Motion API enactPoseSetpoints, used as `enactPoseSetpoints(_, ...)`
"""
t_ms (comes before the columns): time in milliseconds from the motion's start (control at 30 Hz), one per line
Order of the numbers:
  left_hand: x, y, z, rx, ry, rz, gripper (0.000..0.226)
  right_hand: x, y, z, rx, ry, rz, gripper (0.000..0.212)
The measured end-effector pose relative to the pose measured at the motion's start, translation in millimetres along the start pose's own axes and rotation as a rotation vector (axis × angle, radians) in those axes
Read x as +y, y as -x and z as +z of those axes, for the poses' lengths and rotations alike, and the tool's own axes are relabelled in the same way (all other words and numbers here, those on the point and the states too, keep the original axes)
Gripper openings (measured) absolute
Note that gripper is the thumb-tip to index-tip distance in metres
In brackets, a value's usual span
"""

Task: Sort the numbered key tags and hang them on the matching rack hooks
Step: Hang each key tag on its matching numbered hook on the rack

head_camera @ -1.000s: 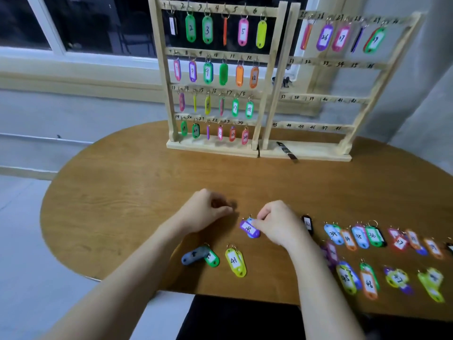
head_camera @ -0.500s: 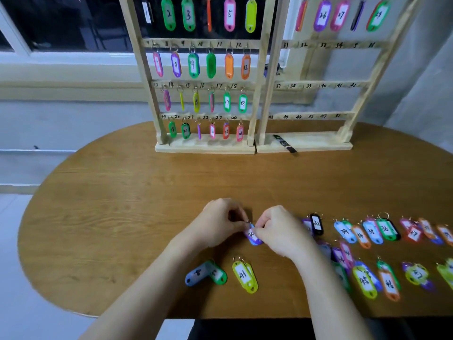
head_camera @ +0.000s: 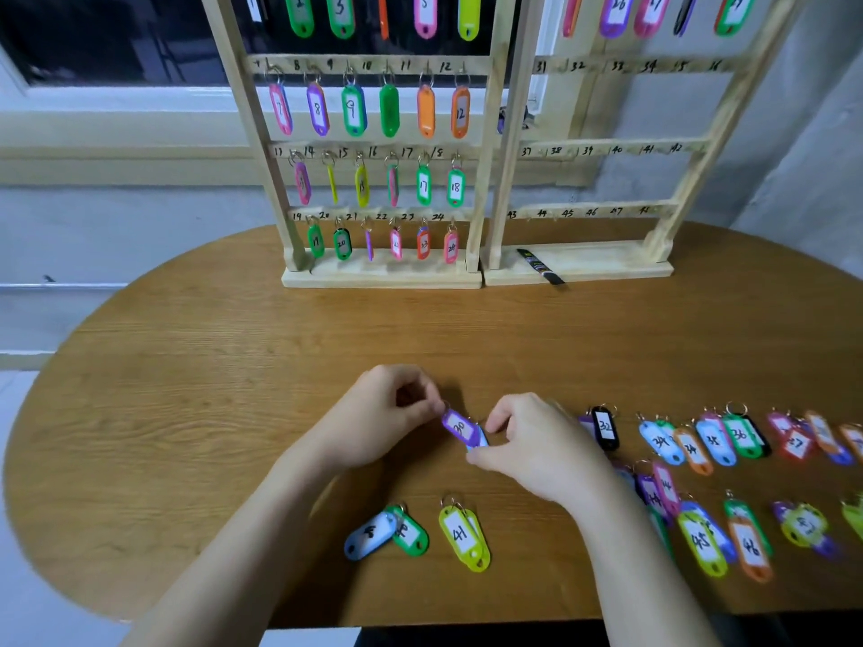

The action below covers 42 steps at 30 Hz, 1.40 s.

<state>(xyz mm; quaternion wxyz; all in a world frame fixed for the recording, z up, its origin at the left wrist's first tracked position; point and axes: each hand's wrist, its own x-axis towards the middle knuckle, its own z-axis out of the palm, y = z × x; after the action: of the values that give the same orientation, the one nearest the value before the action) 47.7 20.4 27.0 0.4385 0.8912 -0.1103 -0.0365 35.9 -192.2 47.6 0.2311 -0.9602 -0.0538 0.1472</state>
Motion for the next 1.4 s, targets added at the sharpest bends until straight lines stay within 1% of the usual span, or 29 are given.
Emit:
enactPoseSetpoints(33, -3, -1, -2, 0.013, 0.028, -0.011, 0.012, -3, 1, 0, 0.016, 0.042, -0.006, 0.036)
enactPoseSetpoints(100, -8, -2, -4, 0.038, 0.079, -0.028, 0.011, -9, 1, 2, 0.046, 0.038, -0.019, 0.033)
enactPoseSetpoints(200, -8, -1, -4, 0.058, 0.139, -0.040, 0.010, -15, -1, 5, 0.022, 0.042, -0.029, 0.021)
enactPoseSetpoints(300, -7, 0, -3, 0.073, 0.146, -0.049, 0.009, -18, -2, 5, 0.007, 0.061, -0.031, 0.008)
enactPoseSetpoints(367, -6, 1, -2, 0.080, 0.148, -0.055, 0.010, -19, 1, 4, 0.011, 0.104, -0.062, 0.004)
enactPoseSetpoints(433, -3, 2, -1, 0.073, 0.149, -0.052, 0.010, -18, 4, 3, 0.022, 0.138, -0.095, 0.005)
enactPoseSetpoints(600, 2, 0, 4, 0.051, 0.145, -0.058, 0.009, -14, 7, -3, 0.000, 0.134, -0.131, 0.004)
enactPoseSetpoints(767, 6, 0, 6, 0.046, 0.121, -0.071, 0.008, -12, 10, -6, 0.044, 0.136, -0.157, 0.007)
enactPoseSetpoints(900, 6, 1, 6, 0.057, 0.128, -0.084, 0.008, -14, 11, -4, 0.044, 0.165, -0.195, 0.013)
enactPoseSetpoints(1000, 6, 4, 5, 0.068, 0.116, -0.090, 0.008, -15, 10, 0, 0.046, 0.169, -0.228, 0.008)
enactPoseSetpoints(1100, 5, 5, 4, 0.065, 0.106, -0.096, 0.008, -16, 11, 3, 0.058, 0.153, -0.251, 0.007)
enactPoseSetpoints(1300, 9, 5, 5, 0.065, 0.084, -0.089, 0.009, -25, 15, 11, 0.079, 0.126, -0.297, 0.013)
enactPoseSetpoints(1400, 11, 7, 2, 0.054, 0.110, -0.092, 0.009, -22, 14, 8, 0.088, 0.060, -0.291, 0.013)
